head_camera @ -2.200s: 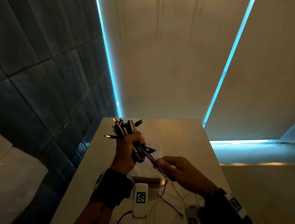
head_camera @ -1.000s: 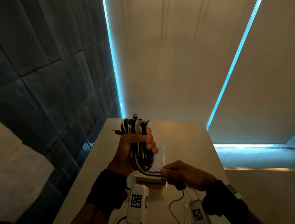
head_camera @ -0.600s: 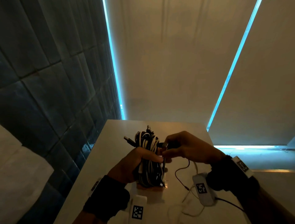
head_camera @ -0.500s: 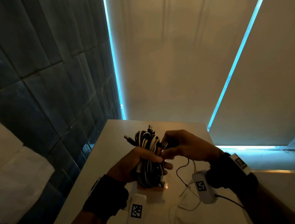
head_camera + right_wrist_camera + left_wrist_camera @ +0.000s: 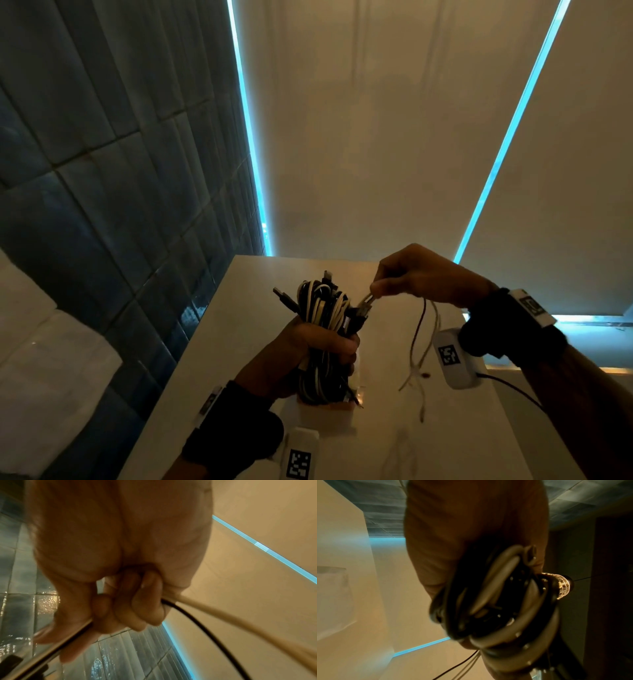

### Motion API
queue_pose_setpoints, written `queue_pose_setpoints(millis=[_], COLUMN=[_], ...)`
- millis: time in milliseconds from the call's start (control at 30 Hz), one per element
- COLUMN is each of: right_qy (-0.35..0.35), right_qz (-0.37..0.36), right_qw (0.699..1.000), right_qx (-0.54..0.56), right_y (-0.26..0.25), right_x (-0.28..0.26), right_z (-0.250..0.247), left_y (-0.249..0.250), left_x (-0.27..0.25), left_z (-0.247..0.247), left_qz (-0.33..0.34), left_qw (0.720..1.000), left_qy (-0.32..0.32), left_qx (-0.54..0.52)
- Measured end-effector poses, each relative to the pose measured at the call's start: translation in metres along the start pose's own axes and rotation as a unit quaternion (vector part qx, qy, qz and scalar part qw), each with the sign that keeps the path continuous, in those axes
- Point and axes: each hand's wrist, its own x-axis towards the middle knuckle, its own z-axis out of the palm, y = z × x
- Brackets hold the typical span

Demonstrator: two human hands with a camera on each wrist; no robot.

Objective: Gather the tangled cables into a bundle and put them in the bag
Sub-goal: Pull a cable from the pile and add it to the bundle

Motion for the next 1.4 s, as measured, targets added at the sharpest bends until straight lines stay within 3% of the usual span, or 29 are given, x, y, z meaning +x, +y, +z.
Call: queue_pose_setpoints(millis=[267, 400, 533, 667, 933, 1033, 1233, 1400], right_qy=[0.083, 0.117, 0.094, 0.038, 0.044, 0.083, 0.252, 0.267], right_qz=[-0.039, -0.031, -0.015, 0.030, 0.100, 0.109, 0.042, -0.059], right_qw=[0.993, 0.991, 0.995, 0.998, 0.992, 0.983, 0.962, 0.961], right_qx=[-0.079, -0.061, -0.032, 0.034, -0.068, -0.120, -0.098, -0.046], right_y=[0.000, 0.013, 0.019, 0.024, 0.035, 0.036, -0.006, -0.044], right_x=[0.010, 0.009, 0.001, -0.007, -0.007, -0.003, 0.003, -0.002], right_z=[-0.005, -0.007, -0.002, 0.001, -0.011, -0.008, 0.005, 0.029], left_y=[0.002, -0.001, -0.002, -0.005, -0.009, -0.010, -0.014, -0.016], left_x=[0.005, 0.005, 0.006, 0.007, 0.009, 0.012, 0.020, 0.026], left_z=[0.007, 0.004, -0.001, -0.005, -0.002, 0.001, 0.009, 0.008], left_qz=[-0.032, -0.015, 0.007, 0.017, -0.009, -0.026, -0.030, -0.026], left_qw=[0.996, 0.997, 0.997, 0.996, 0.997, 0.997, 0.994, 0.984], left_qy=[0.042, 0.062, 0.049, 0.033, 0.034, 0.044, 0.063, 0.043], left_qx=[0.067, 0.035, -0.059, -0.082, -0.073, -0.061, -0.078, -0.169])
